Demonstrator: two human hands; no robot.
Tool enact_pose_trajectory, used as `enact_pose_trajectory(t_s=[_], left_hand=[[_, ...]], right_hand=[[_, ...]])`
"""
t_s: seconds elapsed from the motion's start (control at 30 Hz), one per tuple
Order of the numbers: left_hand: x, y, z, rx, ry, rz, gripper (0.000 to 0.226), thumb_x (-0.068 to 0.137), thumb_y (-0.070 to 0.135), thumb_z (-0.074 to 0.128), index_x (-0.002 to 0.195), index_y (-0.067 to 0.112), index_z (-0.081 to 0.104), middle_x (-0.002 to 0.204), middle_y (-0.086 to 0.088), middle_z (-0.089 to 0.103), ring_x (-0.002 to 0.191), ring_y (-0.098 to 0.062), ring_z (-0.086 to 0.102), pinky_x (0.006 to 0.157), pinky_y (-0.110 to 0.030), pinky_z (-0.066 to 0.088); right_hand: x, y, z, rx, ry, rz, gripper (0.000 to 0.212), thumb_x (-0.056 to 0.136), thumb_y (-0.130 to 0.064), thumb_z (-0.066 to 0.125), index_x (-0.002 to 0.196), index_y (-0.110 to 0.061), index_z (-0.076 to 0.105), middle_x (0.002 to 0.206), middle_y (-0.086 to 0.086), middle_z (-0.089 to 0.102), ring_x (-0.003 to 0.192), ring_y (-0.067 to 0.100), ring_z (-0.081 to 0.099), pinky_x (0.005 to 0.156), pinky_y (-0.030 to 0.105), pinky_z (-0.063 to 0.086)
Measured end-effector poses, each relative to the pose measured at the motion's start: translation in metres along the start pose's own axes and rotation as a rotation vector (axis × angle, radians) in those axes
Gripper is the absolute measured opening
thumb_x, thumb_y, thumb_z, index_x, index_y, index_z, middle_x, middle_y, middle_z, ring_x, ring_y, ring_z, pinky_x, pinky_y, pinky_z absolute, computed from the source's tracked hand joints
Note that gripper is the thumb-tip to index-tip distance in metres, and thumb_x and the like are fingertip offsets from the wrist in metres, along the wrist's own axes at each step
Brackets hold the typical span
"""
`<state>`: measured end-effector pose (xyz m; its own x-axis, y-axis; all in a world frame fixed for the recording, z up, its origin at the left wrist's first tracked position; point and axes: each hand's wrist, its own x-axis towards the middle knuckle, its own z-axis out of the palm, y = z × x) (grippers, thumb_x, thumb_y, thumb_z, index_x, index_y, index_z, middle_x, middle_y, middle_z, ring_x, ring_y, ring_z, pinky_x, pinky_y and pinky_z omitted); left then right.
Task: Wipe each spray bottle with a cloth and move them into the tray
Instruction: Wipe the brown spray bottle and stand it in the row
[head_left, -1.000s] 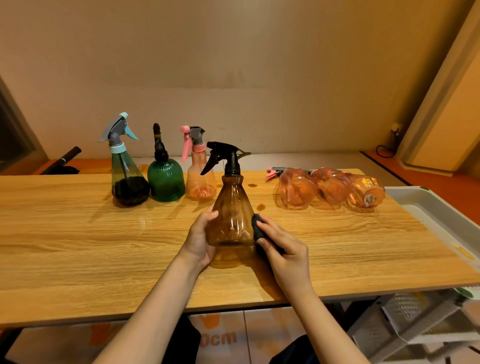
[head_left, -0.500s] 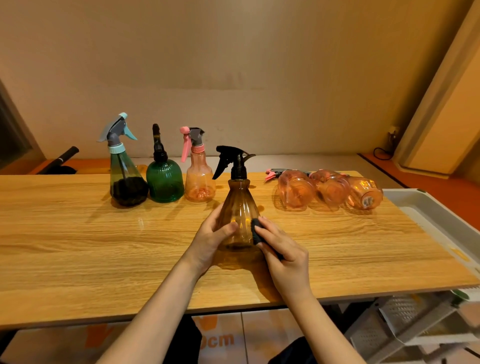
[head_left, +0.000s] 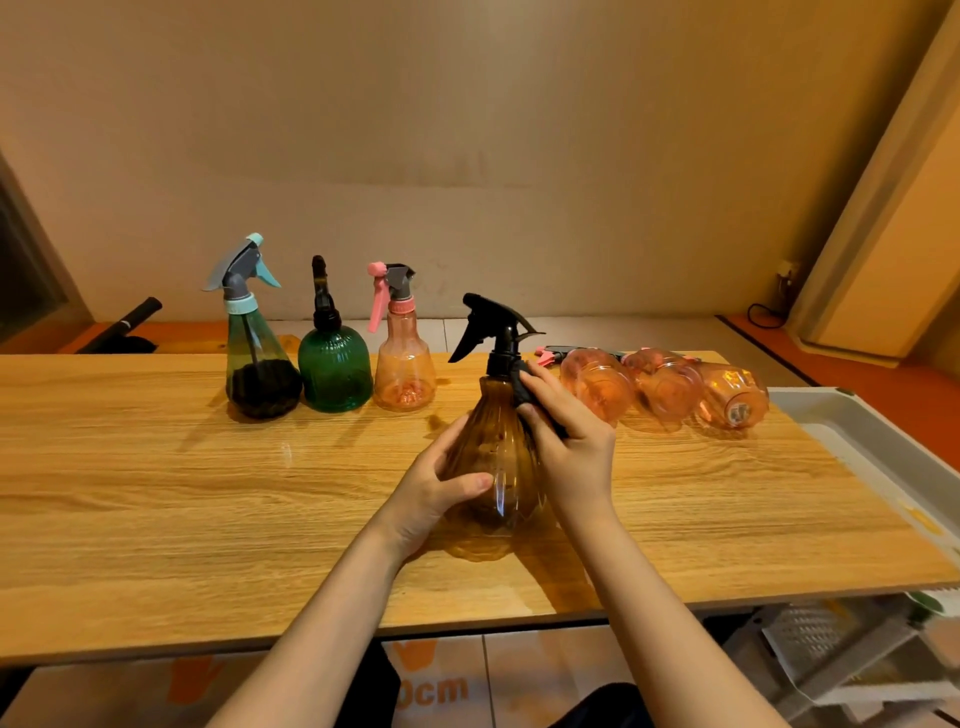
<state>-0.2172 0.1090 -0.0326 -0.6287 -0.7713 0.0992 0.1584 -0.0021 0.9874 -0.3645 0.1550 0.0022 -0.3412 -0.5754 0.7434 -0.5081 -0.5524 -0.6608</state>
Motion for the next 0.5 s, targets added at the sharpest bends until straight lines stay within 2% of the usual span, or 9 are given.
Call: enact_pose_trajectory(t_s=[0.13,0.33,0.43,0.5], left_hand=[[0.001,0.002,0.003,-0.011,0.034,0.017,0.079,0.059,0.036,0.073,0.133,0.021,0.049,0.112,-0.002,0.069,0.105,-0.02,0.065,0.077,-0.03,0.053],[0.001,0.002,0.004,-0.062,0.073,0.009,0.076,0.061,0.037,0.072,0.133,0.022,0.05,0.113,-0.005,0.068,0.103,-0.022,0.066,0.076,-0.03,0.054],[0.0,0.004,0.005,-0.068,0.11,0.0,0.078,0.06,0.038,0.072,0.133,0.021,0.05,0.108,-0.004,0.07,0.099,-0.021,0.067,0.074,-0.029,0.054],[-0.001,0.004,0.006,-0.06,0.117,0.002,0.074,0.06,0.039,0.072,0.13,0.023,0.052,0.107,-0.003,0.07,0.1,-0.021,0.067,0.074,-0.03,0.055]], right_hand=[[-0.02,0.004,-0.007,0.013,-0.053,0.105,0.039,0.08,-0.006,0.059,0.117,-0.019,0.057,0.119,-0.011,0.058,0.116,0.002,0.054,0.1,0.021,0.041],[-0.06,0.001,-0.023,-0.019,-0.073,0.127,0.041,0.078,-0.004,0.061,0.116,-0.019,0.061,0.119,-0.022,0.056,0.115,-0.003,0.053,0.097,0.013,0.039],[-0.077,-0.001,-0.031,-0.046,-0.131,0.114,0.05,0.078,-0.005,0.062,0.121,-0.03,0.056,0.12,-0.036,0.052,0.117,0.001,0.053,0.098,0.015,0.039],[-0.081,-0.002,-0.033,-0.048,-0.169,0.122,0.052,0.078,-0.005,0.062,0.121,-0.032,0.054,0.121,-0.038,0.05,0.118,0.002,0.052,0.099,0.015,0.038]])
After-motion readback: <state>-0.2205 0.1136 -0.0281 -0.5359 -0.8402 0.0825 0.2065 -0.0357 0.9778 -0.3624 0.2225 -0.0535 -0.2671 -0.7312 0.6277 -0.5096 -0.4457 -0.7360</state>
